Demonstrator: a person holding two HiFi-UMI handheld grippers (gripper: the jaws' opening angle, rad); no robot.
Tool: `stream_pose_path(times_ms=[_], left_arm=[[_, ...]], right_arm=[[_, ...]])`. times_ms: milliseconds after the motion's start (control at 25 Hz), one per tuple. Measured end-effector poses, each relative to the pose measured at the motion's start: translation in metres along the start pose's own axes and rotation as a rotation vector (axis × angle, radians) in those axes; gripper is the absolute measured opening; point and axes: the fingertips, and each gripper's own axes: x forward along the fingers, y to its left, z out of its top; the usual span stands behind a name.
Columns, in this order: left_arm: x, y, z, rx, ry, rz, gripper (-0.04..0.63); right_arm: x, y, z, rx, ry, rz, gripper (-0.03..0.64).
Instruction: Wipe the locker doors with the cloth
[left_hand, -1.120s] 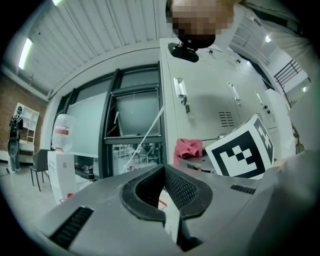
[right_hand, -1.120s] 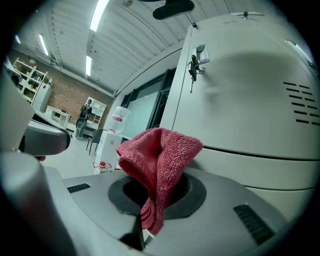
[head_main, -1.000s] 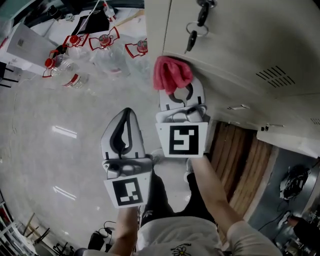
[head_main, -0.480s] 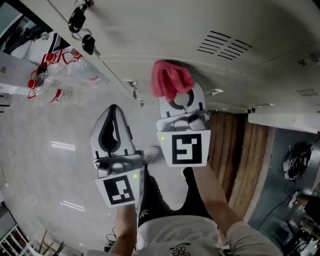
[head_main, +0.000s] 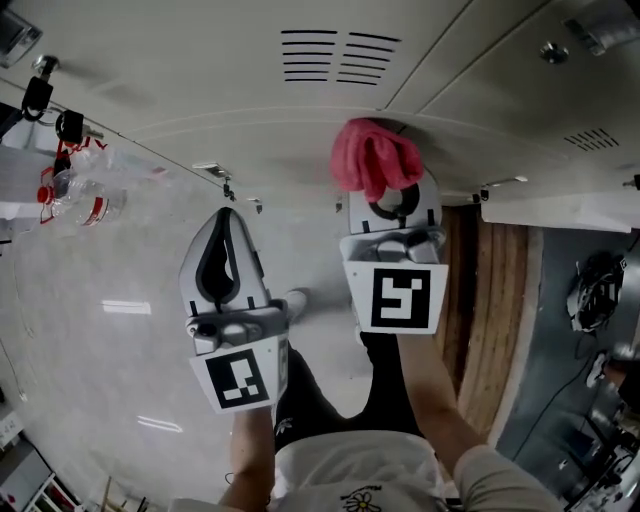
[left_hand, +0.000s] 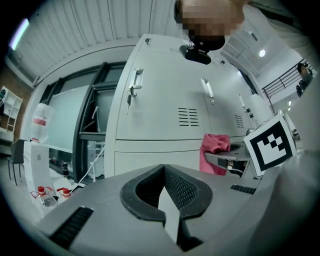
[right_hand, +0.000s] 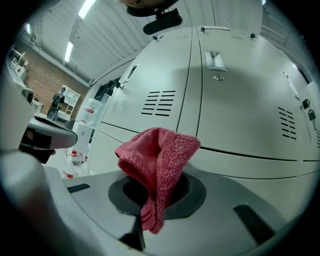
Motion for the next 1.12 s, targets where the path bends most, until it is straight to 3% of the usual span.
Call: stream_pose_path(times_ms=[320, 480, 720, 880, 1120], left_arm=[[-0.001, -0.004, -0.008, 0.003, 0.011, -0.011, 0.017], [-0.007, 0.006, -0.011, 0.0, 0.009, 0.005, 0.017], [-0.032, 0.043, -0.019, 0.005, 0.025, 0.039, 0.017], [-0.049, 0.073, -0.033, -0.009, 0.044, 0.053, 0.017], [-0.069, 0.108, -0.05, -0.006, 0.077, 0.074, 0.017]], right_arm=[[-0.008, -0.022, -0.008, -0.02, -0.001, -0.052, 0.031], [-0.01, -0.016, -0.003, 0.027, -0.002, -0.048, 0.031], [-0.006, 0.072, 0.024, 0.114, -0.084, 0.122, 0.031], [0.015, 0.139, 0.021, 0.123, -0.121, 0.174, 0.031], [0.053, 0.214, -0.002, 0.087, -0.08, 0.253, 0.031]])
